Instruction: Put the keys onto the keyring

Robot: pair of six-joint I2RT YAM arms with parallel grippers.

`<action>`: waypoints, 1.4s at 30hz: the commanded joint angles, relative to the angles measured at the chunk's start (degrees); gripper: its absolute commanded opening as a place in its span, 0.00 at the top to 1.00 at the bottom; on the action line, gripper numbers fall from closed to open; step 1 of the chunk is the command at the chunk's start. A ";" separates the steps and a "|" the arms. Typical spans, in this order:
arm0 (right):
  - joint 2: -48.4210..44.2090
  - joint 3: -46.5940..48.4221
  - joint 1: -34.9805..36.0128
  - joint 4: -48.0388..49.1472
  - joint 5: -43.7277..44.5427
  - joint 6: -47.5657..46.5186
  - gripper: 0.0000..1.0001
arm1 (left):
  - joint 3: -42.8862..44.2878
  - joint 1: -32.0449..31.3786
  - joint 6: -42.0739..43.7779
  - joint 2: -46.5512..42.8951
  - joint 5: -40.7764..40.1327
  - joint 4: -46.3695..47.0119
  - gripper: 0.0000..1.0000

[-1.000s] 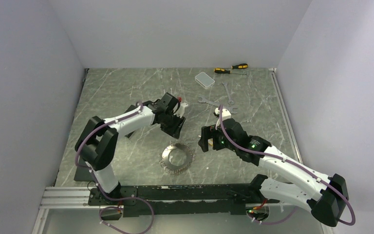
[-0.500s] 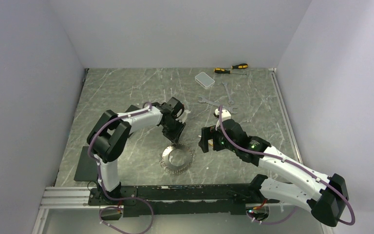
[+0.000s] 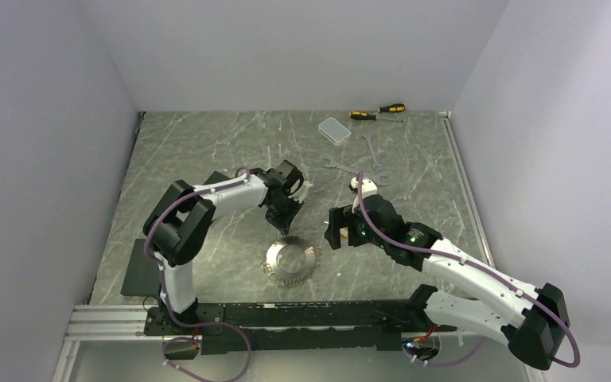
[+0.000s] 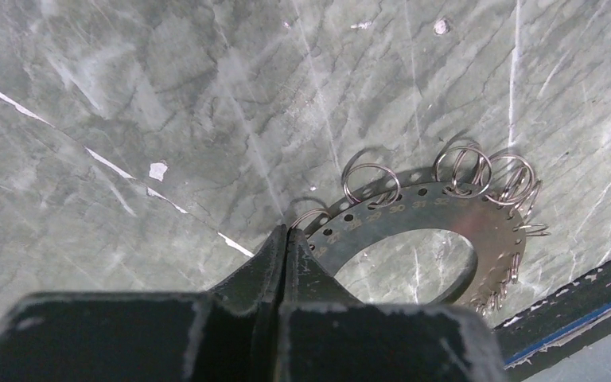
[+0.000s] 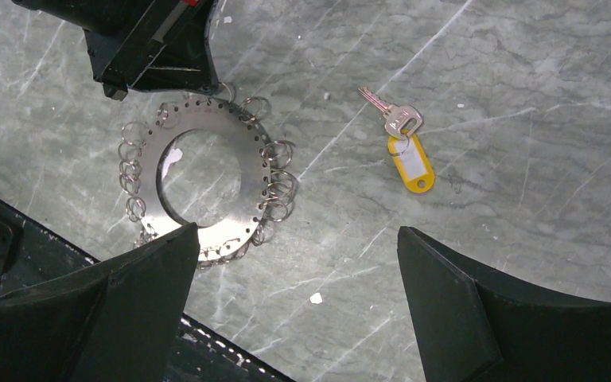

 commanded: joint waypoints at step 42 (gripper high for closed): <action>-19.00 -14.15 0.09 37.33 -18.35 -19.92 0.10 | 4.44 -6.47 3.50 -24.22 -7.16 -0.97 1.00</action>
